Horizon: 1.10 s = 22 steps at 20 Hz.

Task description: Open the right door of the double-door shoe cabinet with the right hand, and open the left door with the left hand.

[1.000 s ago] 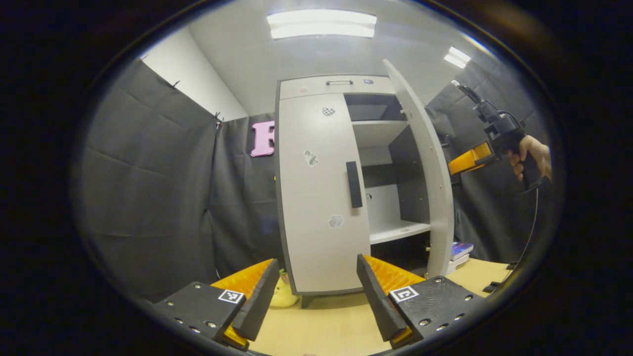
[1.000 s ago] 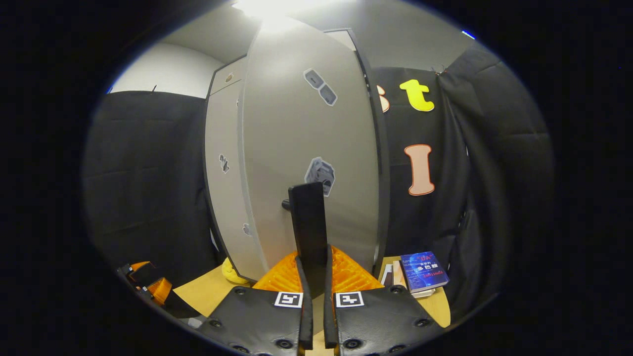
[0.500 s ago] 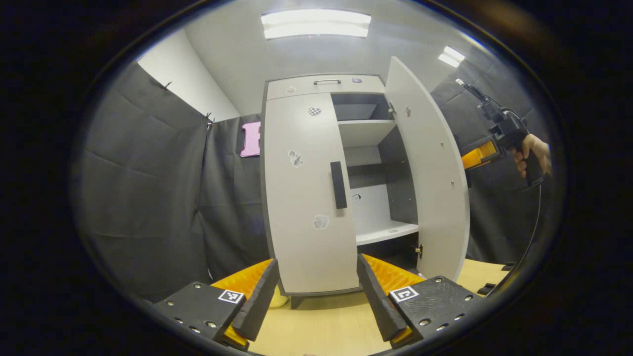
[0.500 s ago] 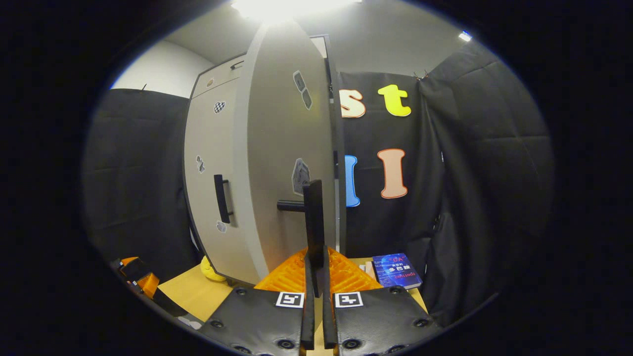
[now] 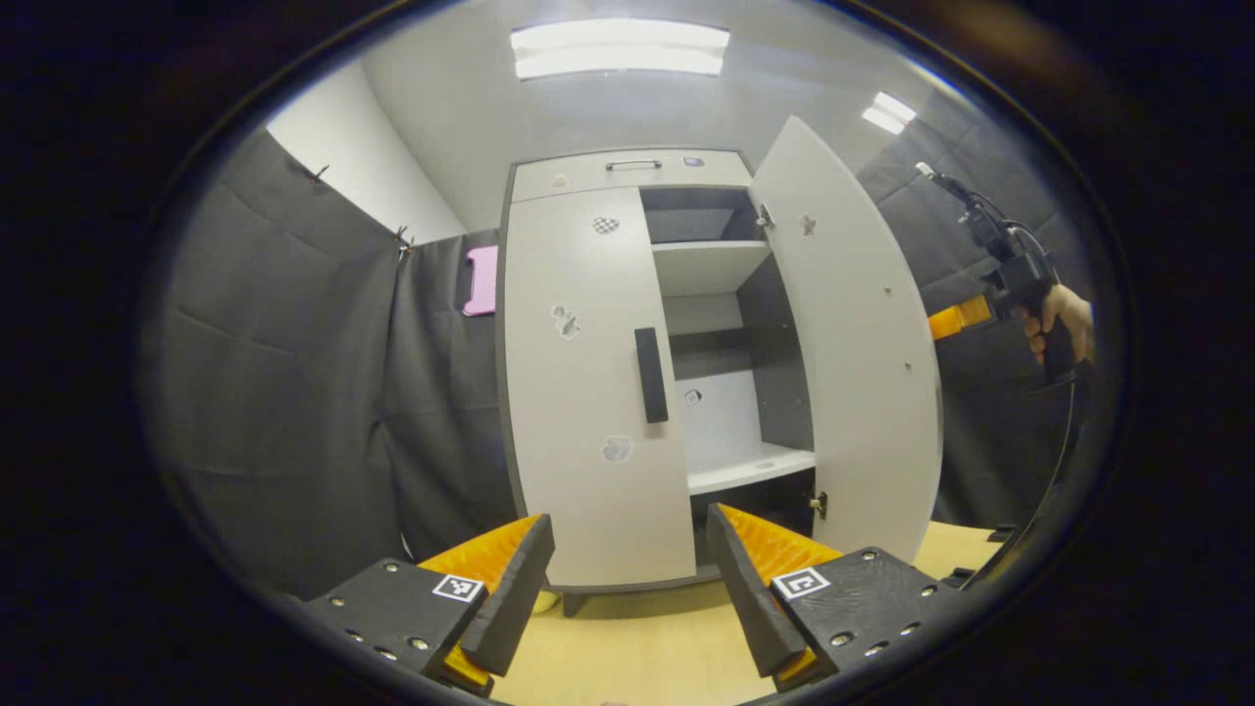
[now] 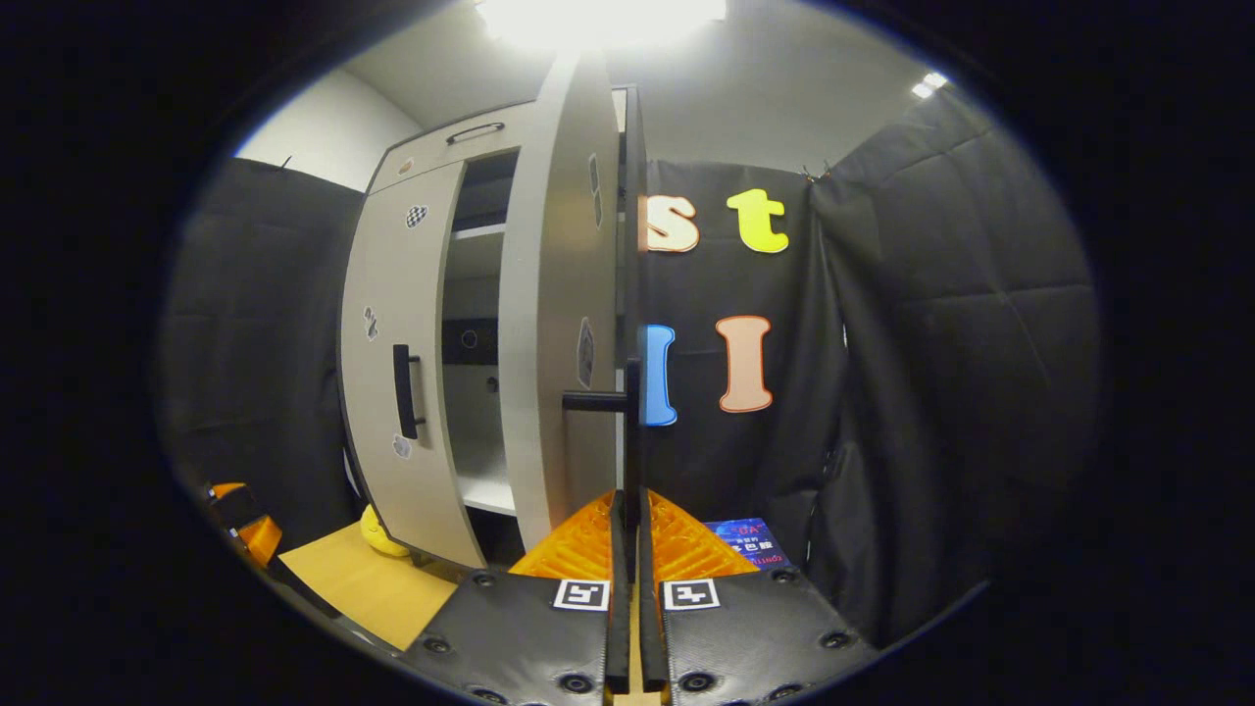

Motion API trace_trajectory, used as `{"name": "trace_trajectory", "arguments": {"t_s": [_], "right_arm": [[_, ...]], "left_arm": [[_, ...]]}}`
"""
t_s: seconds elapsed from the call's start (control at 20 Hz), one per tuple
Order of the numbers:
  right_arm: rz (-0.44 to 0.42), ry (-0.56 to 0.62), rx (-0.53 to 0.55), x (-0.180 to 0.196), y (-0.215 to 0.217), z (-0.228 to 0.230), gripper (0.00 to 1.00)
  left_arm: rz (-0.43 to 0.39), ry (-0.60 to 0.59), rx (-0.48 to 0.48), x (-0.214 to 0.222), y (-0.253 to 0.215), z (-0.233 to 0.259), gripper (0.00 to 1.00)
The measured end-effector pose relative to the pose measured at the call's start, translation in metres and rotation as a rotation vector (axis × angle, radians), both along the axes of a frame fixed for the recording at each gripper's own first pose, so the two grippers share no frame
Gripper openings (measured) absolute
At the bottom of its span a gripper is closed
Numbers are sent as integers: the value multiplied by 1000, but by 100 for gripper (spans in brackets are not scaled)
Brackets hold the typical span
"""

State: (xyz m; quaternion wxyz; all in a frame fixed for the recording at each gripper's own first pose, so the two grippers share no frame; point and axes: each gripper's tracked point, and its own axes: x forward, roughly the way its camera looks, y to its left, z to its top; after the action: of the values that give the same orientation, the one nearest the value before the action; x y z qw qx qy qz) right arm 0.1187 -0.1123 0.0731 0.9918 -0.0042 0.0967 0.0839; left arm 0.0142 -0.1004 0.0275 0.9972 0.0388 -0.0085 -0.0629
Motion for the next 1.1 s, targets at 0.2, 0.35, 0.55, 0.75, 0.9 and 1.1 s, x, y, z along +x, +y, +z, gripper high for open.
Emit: {"name": "trace_trajectory", "arguments": {"t_s": [0.2, 0.35, 0.55, 0.75, 0.9, 1.1], "right_arm": [[-22, -29, -27, -26, -1, 5, 6], [-40, -42, -14, -50, -5, 6, 24], [-27, -8, 46, -78, -1, 1, 51], [-86, 14, 46, -96, -16, -11, 100], [-134, 20, 52, -107, -23, -18, 99], [-195, 38, 58, -119, -41, -25, 96]], "left_arm": [[-2, -23, -19, 30, -2, 22, 90], [-12, -34, -52, 53, -9, 37, 89], [-28, -45, -60, 83, -15, 50, 90], [-50, -57, -60, 115, -28, 59, 92], [-58, -60, -68, 145, -35, 64, 92], [-67, -61, -90, 180, -44, 72, 92]]}}
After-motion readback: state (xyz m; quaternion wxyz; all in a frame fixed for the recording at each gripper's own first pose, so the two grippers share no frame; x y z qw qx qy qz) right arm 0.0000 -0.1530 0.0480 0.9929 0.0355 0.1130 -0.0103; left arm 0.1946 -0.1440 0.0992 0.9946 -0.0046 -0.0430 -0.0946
